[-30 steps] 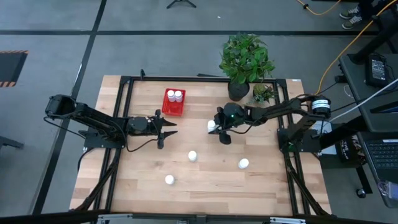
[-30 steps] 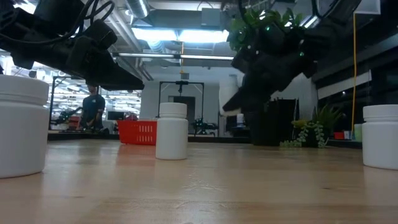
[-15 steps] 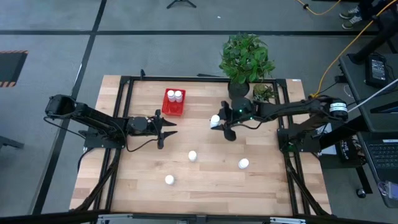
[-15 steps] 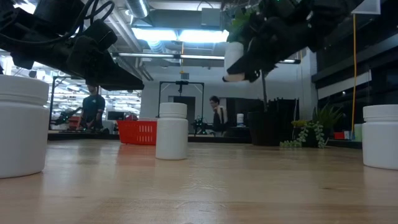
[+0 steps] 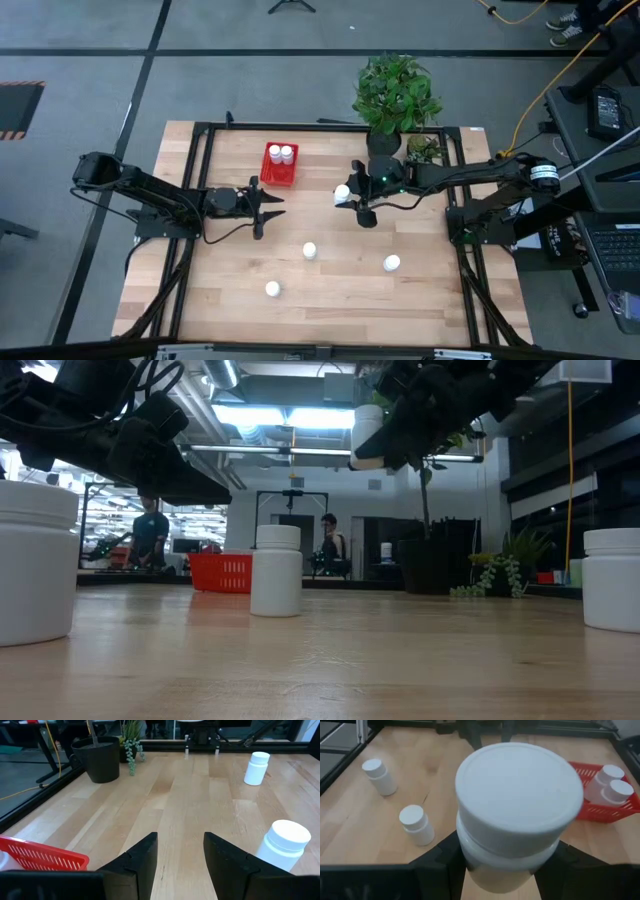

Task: Pick and place pill bottles into a basket
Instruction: Put the white pill bottle into the red bin

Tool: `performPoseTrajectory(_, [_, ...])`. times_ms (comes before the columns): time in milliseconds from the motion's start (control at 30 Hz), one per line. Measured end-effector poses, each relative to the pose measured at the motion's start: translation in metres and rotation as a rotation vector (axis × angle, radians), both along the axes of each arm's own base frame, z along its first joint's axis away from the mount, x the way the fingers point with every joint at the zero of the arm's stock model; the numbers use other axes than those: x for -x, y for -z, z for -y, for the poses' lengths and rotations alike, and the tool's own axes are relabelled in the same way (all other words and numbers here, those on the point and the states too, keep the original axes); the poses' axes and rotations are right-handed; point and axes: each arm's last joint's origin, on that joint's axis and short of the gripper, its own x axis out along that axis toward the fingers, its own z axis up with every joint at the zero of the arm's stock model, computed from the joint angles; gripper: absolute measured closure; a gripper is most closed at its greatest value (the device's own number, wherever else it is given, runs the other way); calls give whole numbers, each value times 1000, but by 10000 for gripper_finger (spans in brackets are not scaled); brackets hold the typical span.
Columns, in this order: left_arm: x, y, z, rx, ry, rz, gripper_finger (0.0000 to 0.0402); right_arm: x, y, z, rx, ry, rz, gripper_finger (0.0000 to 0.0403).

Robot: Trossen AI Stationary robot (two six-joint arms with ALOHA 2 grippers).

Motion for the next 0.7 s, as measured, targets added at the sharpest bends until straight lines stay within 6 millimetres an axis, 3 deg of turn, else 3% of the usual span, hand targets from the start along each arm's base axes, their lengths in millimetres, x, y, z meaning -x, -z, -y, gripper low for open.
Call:
performPoseTrajectory(333, [-1,-3,0,-76,9,11,241,0,0,0,-7,8,0,231])
performPoseTrajectory(700, [-4,-23,2,-74,73,223,170,0,0,1,4,31,-1,231])
